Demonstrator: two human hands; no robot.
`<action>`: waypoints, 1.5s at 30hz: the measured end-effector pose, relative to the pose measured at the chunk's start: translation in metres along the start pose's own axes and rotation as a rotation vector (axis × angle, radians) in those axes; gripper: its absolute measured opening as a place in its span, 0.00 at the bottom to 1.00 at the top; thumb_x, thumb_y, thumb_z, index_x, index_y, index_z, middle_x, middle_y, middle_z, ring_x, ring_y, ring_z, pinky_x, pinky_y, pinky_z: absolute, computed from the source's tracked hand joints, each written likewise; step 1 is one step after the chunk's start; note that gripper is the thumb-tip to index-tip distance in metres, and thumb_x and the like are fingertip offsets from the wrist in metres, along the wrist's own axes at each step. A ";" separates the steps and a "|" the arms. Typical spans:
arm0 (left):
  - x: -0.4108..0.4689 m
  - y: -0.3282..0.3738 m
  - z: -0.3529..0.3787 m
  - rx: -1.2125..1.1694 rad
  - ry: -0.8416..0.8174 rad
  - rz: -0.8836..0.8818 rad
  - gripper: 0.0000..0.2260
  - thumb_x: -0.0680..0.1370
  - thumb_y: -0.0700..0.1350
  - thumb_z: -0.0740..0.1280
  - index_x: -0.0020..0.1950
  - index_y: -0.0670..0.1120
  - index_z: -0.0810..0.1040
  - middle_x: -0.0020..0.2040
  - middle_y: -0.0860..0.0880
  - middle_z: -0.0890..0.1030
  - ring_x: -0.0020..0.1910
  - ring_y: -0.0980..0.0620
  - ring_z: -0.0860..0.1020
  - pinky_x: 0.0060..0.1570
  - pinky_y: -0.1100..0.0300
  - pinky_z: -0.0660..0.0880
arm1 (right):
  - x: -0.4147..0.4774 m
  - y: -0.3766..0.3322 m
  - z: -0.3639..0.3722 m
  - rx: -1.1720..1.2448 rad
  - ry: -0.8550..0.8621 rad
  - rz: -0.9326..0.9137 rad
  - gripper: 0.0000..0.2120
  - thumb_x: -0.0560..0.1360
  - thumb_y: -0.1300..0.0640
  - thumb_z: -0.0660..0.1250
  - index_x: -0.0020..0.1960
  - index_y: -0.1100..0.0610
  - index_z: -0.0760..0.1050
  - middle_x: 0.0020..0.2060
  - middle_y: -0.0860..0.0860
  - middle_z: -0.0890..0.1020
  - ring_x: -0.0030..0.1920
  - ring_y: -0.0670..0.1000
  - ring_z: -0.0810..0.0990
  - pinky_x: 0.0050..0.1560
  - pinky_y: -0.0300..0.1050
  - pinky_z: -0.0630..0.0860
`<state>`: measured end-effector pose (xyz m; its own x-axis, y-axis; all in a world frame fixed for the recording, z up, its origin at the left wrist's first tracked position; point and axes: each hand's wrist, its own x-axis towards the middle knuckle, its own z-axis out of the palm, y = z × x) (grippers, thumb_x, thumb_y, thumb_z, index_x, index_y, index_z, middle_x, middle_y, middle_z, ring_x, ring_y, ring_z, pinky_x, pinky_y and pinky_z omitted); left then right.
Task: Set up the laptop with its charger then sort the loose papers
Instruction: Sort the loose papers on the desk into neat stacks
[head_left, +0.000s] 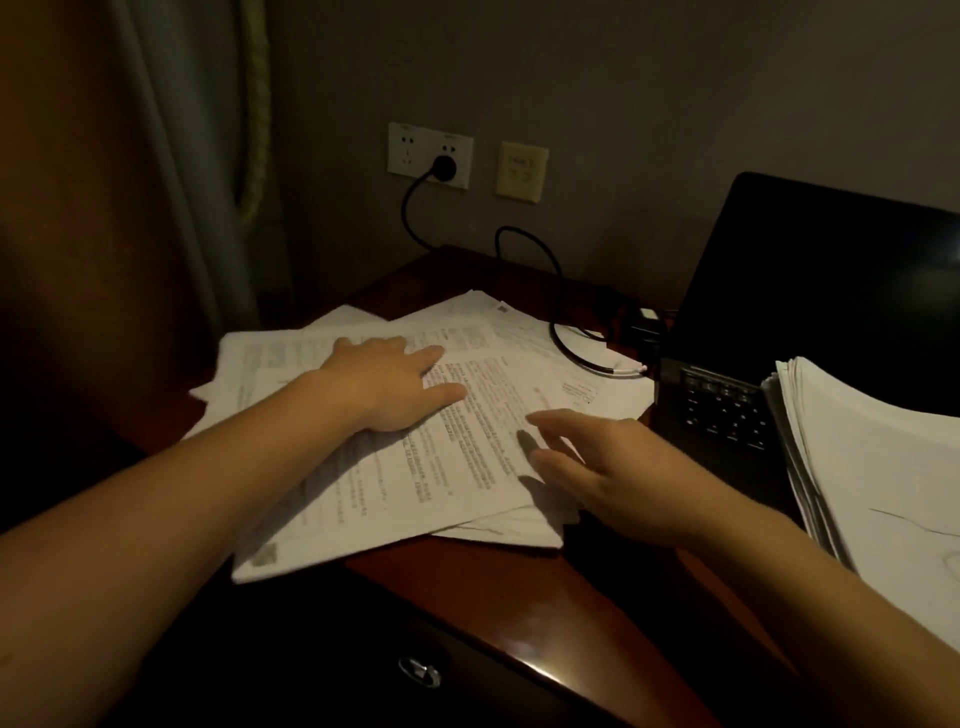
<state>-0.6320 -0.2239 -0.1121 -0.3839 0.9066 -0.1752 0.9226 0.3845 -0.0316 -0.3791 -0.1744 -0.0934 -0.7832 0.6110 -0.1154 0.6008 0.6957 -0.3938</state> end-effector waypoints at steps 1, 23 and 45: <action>-0.004 0.003 0.000 0.031 0.023 -0.043 0.36 0.76 0.75 0.44 0.81 0.61 0.49 0.81 0.46 0.57 0.77 0.41 0.60 0.74 0.40 0.54 | 0.004 0.000 0.002 -0.061 -0.024 -0.018 0.25 0.83 0.40 0.55 0.78 0.44 0.61 0.73 0.45 0.70 0.73 0.50 0.69 0.69 0.47 0.69; -0.018 0.058 0.008 -0.360 0.038 -0.265 0.33 0.80 0.69 0.51 0.82 0.59 0.49 0.83 0.48 0.44 0.80 0.39 0.40 0.70 0.27 0.37 | -0.001 0.003 -0.004 0.350 0.211 0.311 0.26 0.77 0.50 0.72 0.71 0.50 0.68 0.54 0.53 0.83 0.50 0.52 0.84 0.50 0.51 0.84; -0.089 0.068 0.018 -0.378 0.294 0.246 0.20 0.83 0.61 0.53 0.72 0.60 0.71 0.74 0.59 0.70 0.72 0.57 0.64 0.74 0.51 0.57 | -0.013 0.010 0.001 0.718 0.194 0.274 0.32 0.73 0.60 0.75 0.73 0.48 0.67 0.38 0.50 0.87 0.26 0.42 0.78 0.25 0.32 0.71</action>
<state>-0.5346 -0.2818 -0.1159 -0.2026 0.9674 0.1523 0.9294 0.1409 0.3411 -0.3634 -0.1756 -0.0967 -0.5408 0.8261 -0.1583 0.4661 0.1377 -0.8739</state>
